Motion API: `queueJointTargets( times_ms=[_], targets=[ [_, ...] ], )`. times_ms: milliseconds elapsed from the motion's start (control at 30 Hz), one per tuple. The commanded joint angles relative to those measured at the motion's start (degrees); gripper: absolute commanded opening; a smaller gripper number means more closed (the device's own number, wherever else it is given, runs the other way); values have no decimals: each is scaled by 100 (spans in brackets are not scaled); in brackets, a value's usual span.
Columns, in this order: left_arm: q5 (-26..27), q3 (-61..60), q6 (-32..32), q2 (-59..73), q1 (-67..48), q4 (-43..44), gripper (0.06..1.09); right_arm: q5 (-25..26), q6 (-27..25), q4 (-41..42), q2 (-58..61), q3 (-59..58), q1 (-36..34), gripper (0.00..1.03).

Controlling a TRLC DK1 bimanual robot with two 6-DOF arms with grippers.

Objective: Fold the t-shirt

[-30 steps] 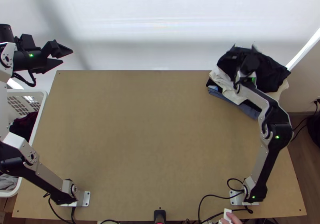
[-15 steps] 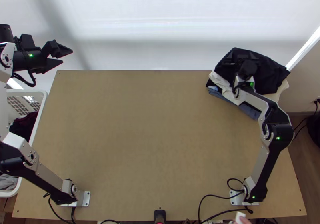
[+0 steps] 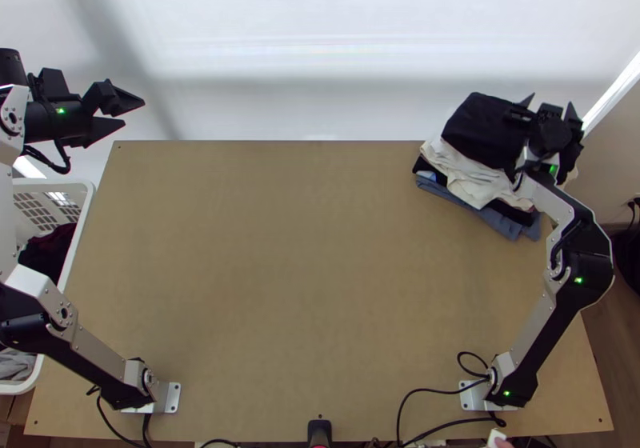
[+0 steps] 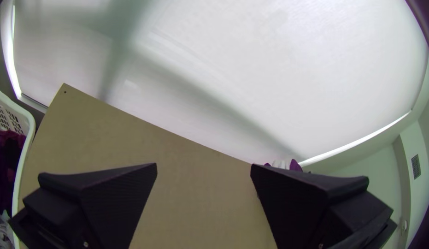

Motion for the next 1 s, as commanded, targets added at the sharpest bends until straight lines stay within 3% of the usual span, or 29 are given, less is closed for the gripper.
queueJointTargets(
  times_ms=[0, 233, 533, 700, 833, 967],
  targets=[
    [61, 166, -18, -234, 38, -81, 104, 55, 15, 212, 214, -634, -5, 99],
    [61, 166, -36, -295, 29, -99, 104, 63, -11, 432, 267, -1012, 127, 99],
    [35, 192, -124, -550, 143, -37, 104, 90, 6, 151, -1069, -142, 162, 99],
    [-659, 166, -53, -954, 161, 332, 104, -95, 15, -377, -2317, -177, 285, 99],
    [-1398, 104, 70, -1376, 152, 886, 104, -640, 393, -1510, -3416, -80, 285, 99],
    [-2109, -124, 175, -1868, 161, 1360, 104, -754, 367, -2354, -4356, 157, 285, 99]
  ],
)
